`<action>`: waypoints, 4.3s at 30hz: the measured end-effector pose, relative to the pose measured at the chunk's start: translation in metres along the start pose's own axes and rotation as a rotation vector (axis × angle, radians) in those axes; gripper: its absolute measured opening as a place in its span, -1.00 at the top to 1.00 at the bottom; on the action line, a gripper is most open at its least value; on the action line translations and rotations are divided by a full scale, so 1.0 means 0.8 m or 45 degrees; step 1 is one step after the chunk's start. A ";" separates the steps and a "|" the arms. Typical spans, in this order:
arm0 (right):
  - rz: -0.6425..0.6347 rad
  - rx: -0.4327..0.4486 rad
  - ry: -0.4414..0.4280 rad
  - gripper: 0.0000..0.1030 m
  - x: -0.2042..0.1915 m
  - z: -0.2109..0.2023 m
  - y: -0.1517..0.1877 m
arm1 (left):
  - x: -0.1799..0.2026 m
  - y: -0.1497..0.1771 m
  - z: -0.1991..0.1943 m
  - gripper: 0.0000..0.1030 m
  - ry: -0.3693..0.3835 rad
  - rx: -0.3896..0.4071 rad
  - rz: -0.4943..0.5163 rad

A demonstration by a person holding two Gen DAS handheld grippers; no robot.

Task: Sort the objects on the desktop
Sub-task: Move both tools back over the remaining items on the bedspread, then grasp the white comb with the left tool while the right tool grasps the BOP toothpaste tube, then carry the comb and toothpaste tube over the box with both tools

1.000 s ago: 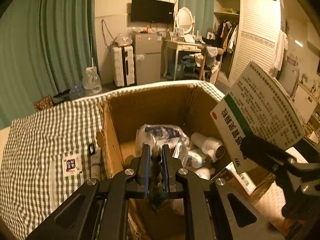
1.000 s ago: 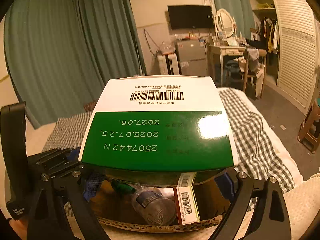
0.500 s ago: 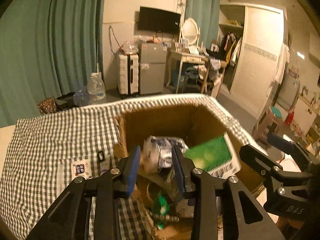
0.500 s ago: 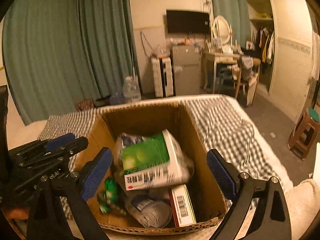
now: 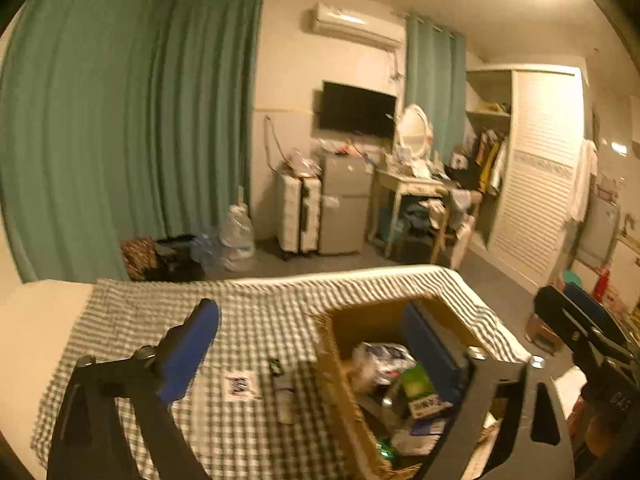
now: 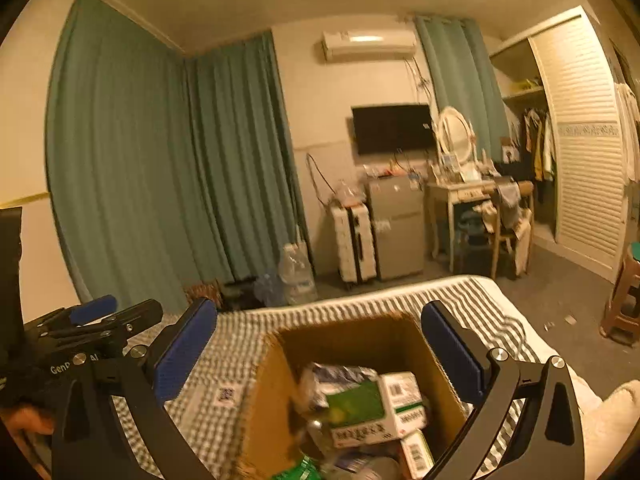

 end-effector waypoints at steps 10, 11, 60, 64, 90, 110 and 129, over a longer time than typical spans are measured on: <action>-0.064 0.087 -0.077 -0.99 -0.074 -0.002 -0.026 | -0.078 -0.034 -0.040 -1.00 -0.173 0.093 -0.017; -0.068 0.092 -0.086 -0.99 -0.080 -0.002 -0.027 | -0.088 -0.034 -0.041 -1.00 -0.189 0.092 -0.019; -0.295 -0.834 -0.189 -0.47 -0.264 0.315 0.212 | -0.282 0.181 0.232 -0.94 -0.373 -0.655 -0.084; -0.291 -0.919 -0.138 -0.38 -0.258 0.332 0.227 | -0.275 0.201 0.254 -0.90 -0.340 -0.750 -0.060; -0.170 -0.933 -0.217 0.55 -0.234 0.342 0.241 | -0.287 0.185 0.223 0.48 -0.258 -0.702 -0.121; -0.212 -0.637 -0.311 0.55 -0.273 0.252 0.141 | -0.271 0.109 0.144 0.48 -0.271 -0.449 -0.157; -0.236 -0.338 -0.321 0.55 -0.271 0.135 0.051 | -0.237 0.035 0.001 0.48 -0.246 -0.137 -0.101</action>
Point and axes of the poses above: each gripper's, at about its wrist camera, not at the fingertips, and z roughly the way its jaws point, x to its right, y to its underside, the point moved 1 cm from there along z, roughly the way its jaws point, and after that the axes turned 15 degrees about -z, right-handed, at the moved point
